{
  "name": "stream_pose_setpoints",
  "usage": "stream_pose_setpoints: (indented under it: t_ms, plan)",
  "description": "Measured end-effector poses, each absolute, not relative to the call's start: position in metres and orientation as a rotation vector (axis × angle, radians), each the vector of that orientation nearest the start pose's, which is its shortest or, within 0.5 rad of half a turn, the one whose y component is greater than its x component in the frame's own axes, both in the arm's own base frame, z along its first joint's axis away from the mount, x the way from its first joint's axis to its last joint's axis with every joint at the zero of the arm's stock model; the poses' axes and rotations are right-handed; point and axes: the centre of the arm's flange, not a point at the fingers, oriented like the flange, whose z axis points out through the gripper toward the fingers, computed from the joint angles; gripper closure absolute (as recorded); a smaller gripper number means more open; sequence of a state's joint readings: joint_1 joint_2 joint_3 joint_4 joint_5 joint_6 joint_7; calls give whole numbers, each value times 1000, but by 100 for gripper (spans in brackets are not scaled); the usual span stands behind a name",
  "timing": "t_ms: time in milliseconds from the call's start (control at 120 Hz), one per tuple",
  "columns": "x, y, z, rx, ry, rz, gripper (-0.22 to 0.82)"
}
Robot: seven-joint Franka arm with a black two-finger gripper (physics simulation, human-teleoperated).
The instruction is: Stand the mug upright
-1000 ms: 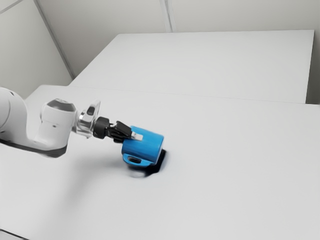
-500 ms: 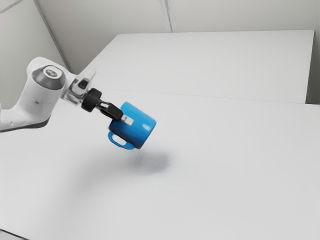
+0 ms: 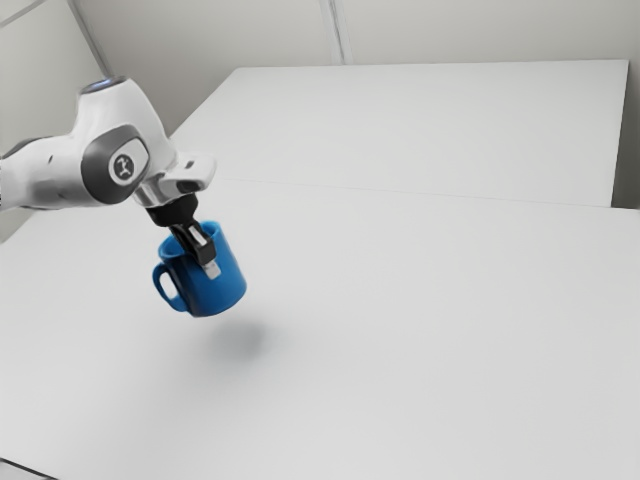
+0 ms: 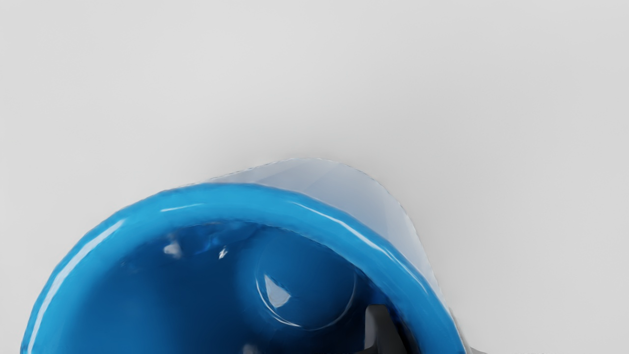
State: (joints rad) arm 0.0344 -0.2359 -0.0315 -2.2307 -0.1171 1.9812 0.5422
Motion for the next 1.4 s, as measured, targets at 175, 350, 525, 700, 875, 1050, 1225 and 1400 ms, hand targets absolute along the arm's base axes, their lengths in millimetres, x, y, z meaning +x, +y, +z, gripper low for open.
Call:
stream_pose_setpoints:
  t_ms: [175,350,525,700,875,1050,1225,1400]
  plan:
    - [465,-7,437,-3067,644,-26,79]
    - [457,-5,410,-3026,522,-90,79]
    - [454,-5,392,-3025,406,-169,79]
    - [459,-5,380,-3036,305,-217,79]
    - [463,-6,368,-3050,224,-221,79]
    - [466,-6,354,-3064,157,-196,79]
    - [466,-8,352,-3082,115,-193,55]
    - [469,-12,364,-3093,114,-230,25]
